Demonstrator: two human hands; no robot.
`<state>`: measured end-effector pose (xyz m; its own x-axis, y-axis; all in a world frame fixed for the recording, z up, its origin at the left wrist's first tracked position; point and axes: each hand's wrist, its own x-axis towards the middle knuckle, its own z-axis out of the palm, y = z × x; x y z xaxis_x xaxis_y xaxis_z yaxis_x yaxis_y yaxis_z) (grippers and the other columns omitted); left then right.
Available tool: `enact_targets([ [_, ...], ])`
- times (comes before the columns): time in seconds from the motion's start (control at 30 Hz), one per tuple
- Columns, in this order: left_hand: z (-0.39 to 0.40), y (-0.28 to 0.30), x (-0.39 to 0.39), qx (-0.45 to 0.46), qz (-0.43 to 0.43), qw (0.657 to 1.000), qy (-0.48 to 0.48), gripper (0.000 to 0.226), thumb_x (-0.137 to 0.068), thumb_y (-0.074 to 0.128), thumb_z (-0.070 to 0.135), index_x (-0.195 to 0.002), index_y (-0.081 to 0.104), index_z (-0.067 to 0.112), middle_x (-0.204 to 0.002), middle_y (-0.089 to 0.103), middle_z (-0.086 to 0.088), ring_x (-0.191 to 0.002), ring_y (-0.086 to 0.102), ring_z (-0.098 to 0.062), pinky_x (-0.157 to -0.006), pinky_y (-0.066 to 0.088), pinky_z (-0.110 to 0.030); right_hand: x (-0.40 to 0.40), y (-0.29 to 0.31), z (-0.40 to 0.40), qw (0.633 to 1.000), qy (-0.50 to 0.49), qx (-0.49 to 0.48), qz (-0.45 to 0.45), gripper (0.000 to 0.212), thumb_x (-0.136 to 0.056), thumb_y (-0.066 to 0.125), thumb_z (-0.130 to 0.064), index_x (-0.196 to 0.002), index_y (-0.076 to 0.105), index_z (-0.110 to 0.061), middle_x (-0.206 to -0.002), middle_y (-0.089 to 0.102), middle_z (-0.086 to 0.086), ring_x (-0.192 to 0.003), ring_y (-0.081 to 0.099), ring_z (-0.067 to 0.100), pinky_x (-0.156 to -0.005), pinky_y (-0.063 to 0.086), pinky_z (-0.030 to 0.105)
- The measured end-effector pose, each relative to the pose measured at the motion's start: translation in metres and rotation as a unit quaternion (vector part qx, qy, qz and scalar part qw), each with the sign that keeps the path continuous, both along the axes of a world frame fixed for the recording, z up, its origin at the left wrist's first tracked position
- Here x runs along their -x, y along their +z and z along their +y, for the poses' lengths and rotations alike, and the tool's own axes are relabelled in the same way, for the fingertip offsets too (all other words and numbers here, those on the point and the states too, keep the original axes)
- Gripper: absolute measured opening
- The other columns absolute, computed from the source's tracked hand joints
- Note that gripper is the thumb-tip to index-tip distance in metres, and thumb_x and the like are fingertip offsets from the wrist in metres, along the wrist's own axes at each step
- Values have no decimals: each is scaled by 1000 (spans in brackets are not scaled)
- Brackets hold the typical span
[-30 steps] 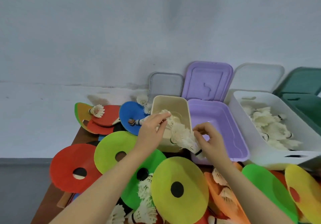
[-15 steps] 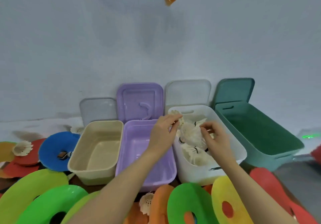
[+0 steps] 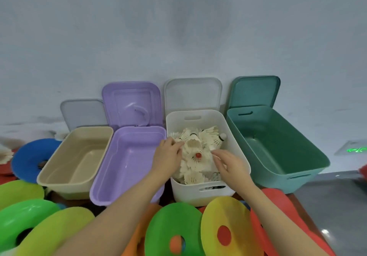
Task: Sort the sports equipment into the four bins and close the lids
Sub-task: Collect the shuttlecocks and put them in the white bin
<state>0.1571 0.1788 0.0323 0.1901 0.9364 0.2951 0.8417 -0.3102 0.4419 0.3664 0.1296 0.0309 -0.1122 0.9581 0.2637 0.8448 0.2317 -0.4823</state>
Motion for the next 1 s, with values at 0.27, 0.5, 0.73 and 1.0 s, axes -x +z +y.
enact_targets([
  [0.27, -11, -2, -3, 6, 105, 994, -42, 44, -94, 36, 29, -131, 51, 10, -139, 49, -6, -128, 43, -23, -103, 30, -35, 0, -4, 9, 974, 115, 118, -155, 53, -99, 18, -50, -149, 7, -35, -155, 4, -19, -141, 12, 1, -116, 9, 34],
  [0.5, -31, -1, 7, 21, 152, 988, -22, 53, -82, 28, 39, -95, 71, 12, -112, 67, -3, -103, 62, -22, -89, 45, -37, 4, -2, 8, 959, 108, 181, -188, 55, -99, 15, -50, -149, 1, -33, -153, 27, -10, -139, 27, 7, -117, 1, 40],
  [0.73, -48, 1, 19, 49, 161, 985, -38, 76, -80, 6, 49, -134, 49, 19, -146, 40, -3, -131, 38, -22, -107, 23, -36, 13, 5, -2, 962, 51, 135, -230, 54, -100, 20, -46, -150, 10, -29, -154, 22, -9, -142, 19, 17, -114, 8, 41],
  [1.0, -88, 10, 48, 8, 111, 993, -38, 67, -84, 15, 47, -133, 51, 16, -141, 45, -9, -129, 41, -25, -104, 23, -37, 39, 6, -43, 993, -9, -80, -88, 30, -93, 53, -18, -121, 58, -13, -126, 55, 7, -117, 46, 31, -98, 32, 42],
])
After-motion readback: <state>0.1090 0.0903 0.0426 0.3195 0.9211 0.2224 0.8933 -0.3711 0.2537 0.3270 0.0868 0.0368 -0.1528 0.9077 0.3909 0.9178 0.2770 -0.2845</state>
